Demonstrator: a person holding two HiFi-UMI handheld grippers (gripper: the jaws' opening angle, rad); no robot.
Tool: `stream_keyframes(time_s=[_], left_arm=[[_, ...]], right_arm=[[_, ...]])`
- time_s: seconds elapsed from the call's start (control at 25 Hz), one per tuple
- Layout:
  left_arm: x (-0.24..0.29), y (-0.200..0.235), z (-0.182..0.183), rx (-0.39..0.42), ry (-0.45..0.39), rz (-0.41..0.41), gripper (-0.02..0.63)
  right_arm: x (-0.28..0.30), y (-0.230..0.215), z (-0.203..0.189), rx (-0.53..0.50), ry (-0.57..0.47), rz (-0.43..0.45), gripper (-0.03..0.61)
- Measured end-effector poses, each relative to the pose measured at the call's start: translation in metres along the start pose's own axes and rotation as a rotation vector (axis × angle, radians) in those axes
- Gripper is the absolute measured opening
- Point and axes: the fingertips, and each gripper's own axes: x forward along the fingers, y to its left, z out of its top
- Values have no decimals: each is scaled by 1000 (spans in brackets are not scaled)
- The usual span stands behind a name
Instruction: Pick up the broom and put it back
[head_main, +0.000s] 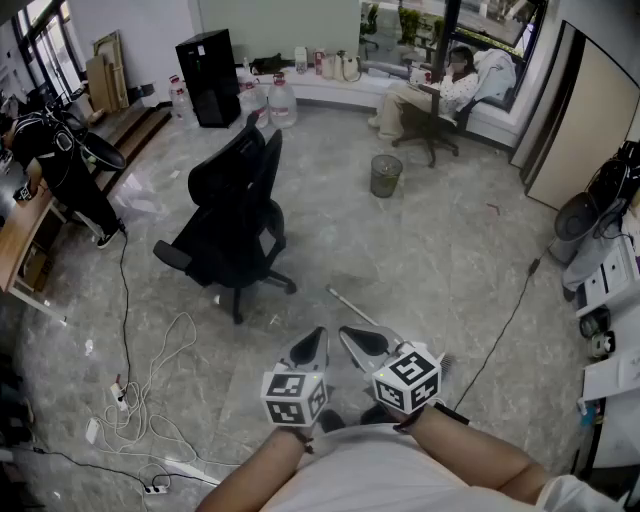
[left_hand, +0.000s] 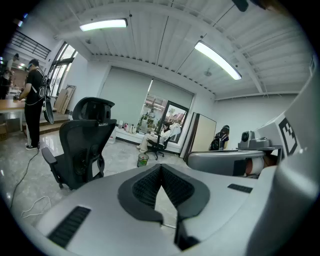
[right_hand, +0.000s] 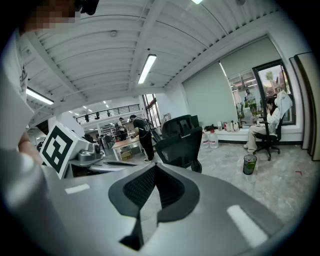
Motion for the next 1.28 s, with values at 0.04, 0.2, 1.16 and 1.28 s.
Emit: stream_keyframes(time_s=[0.04,0.2,1.16,1.28], left_arm=[[0,1,1,0,1,-1,6],[2,3,6,3,-6,-3,6],[221,74,59,6,77,87,6],[286,86,75,-21,92,86,6]], right_arm=[[1,0,0,-1,0,-2,2],[4,-1,4,6,-9,12,2],[105,-281,40,115,-11,-25,3],[142,-341,46,113,33,17,3]])
